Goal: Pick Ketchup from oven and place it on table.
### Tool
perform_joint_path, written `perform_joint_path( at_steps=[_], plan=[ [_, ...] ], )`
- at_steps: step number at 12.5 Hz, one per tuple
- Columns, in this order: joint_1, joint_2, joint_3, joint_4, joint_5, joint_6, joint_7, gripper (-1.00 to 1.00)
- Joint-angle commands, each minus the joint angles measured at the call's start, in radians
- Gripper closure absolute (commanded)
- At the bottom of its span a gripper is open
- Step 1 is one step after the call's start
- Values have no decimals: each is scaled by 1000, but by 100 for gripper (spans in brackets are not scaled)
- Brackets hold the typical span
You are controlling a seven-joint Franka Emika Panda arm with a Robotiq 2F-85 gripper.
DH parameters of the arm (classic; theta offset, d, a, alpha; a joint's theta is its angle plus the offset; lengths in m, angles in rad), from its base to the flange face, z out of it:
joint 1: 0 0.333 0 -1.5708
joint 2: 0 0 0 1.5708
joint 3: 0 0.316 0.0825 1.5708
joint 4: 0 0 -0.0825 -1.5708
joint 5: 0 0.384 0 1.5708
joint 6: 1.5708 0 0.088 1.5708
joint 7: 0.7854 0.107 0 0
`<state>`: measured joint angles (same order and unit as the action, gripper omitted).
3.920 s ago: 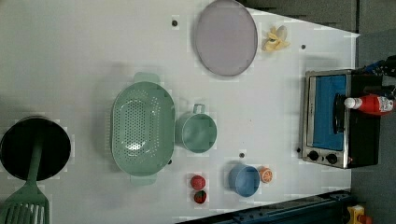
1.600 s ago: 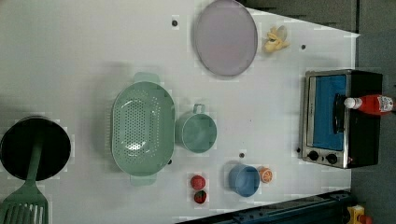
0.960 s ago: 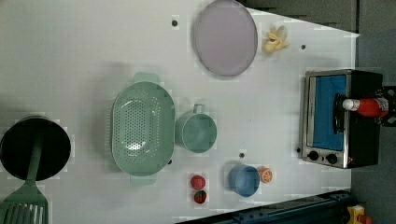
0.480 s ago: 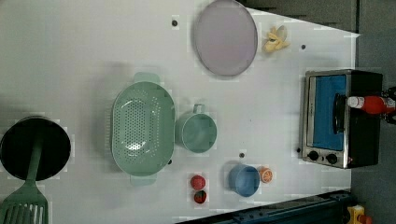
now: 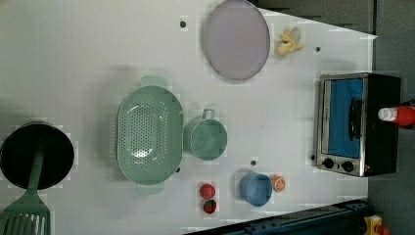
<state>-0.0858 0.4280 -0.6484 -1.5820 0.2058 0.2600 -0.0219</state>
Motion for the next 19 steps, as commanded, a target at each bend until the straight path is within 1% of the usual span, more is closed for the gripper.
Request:
perform_joint_path(
  at_steps=[1, 3, 5, 8, 10, 13, 16, 19],
  plan=[
    [110, -148, 44, 145, -1, -76, 23, -27],
    [166, -192, 104, 146, -1, -94, 23, -26],
    [210, -216, 172, 145, -1, -156, 23, -27],
    [261, -221, 257, 135, -5, -225, 23, -27],
    [290, -221, 298, 85, -44, -226, 23, -27],
    [324, -220, 338, -61, -134, -171, 25, -27],
    [334, -218, 343, -251, -144, -30, 26, -26],
    [337, -202, 345, -447, -143, 201, 28, -26]
  ],
)
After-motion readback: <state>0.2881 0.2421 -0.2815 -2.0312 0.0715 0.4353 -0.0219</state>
